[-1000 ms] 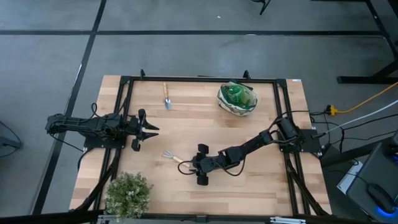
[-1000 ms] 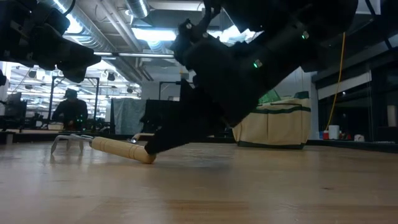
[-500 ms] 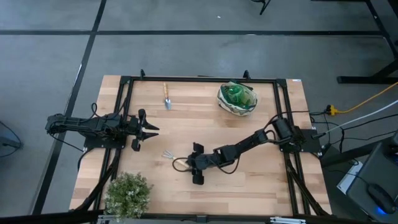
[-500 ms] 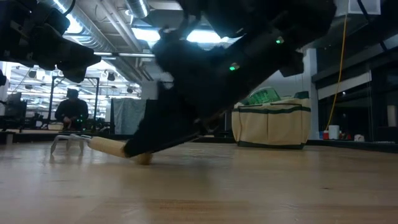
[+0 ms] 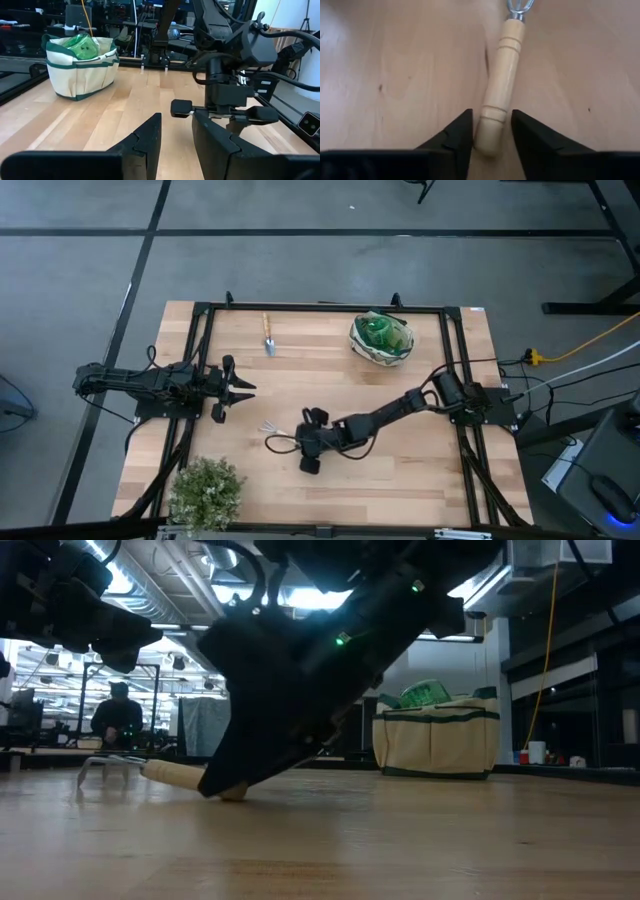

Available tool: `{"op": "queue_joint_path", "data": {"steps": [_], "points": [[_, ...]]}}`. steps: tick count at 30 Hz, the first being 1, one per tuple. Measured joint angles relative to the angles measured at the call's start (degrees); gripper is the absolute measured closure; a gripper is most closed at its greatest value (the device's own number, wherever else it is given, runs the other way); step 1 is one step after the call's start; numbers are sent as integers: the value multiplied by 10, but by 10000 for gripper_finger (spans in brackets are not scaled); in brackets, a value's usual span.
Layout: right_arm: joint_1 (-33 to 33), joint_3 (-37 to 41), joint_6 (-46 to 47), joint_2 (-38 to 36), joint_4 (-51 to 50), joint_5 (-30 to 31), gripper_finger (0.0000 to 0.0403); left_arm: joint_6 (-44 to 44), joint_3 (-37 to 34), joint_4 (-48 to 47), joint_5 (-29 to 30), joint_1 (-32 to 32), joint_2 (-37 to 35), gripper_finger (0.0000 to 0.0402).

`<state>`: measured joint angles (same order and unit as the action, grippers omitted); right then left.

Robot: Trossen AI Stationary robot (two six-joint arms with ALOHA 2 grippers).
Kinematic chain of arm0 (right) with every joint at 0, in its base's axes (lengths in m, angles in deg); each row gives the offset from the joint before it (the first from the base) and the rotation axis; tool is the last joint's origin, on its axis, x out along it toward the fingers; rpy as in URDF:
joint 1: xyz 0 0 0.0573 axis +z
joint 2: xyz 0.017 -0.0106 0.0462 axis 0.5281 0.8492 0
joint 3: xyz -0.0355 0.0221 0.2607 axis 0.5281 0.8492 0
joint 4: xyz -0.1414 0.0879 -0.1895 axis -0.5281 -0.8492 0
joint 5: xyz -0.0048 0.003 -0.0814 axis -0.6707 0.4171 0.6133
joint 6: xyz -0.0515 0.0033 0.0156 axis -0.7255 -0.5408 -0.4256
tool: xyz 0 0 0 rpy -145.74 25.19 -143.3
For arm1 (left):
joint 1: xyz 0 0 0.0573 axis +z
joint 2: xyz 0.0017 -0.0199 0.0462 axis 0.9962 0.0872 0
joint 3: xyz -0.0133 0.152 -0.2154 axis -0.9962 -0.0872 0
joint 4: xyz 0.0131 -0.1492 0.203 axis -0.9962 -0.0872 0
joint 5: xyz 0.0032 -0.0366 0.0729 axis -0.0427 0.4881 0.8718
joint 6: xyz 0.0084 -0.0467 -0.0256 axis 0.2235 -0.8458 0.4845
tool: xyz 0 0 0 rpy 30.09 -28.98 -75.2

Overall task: Pick & Place Garden tools in Gardening bag
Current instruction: Move the mini rake to the center left of the table

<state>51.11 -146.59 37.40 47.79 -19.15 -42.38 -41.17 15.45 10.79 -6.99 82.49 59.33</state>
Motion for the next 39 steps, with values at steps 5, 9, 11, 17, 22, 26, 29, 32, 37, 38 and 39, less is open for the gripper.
{"op": "queue_joint_path", "data": {"steps": [5,9,11,17,22,26,29,32,37,38,39], "points": [[-1,-19,82,1,-32,-16,328,0,0,0,0,0,0,296],[-5,-31,156,0,-71,-57,340,0,0,0,0,0,0,296],[-6,-31,194,-2,-86,-72,340,0,0,0,0,0,0,296],[-5,-29,209,-25,-163,-79,341,0,0,0,0,0,0,296],[-4,-27,200,-48,-237,-67,343,0,0,2,2,0,2,296],[-2,-3,174,-72,-273,-67,343,0,0,4,4,0,6,296],[2,23,175,-97,-315,-67,345,0,0,5,4,0,11,296],[4,62,181,-128,-334,-77,346,0,0,7,4,0,15,296],[5,149,205,-208,-345,-85,346,0,0,5,4,0,20,296],[5,167,212,-227,-340,-89,346,0,0,5,4,0,20,296],[5,188,217,-246,-334,-91,346,0,0,6,4,0,19,296]]}}
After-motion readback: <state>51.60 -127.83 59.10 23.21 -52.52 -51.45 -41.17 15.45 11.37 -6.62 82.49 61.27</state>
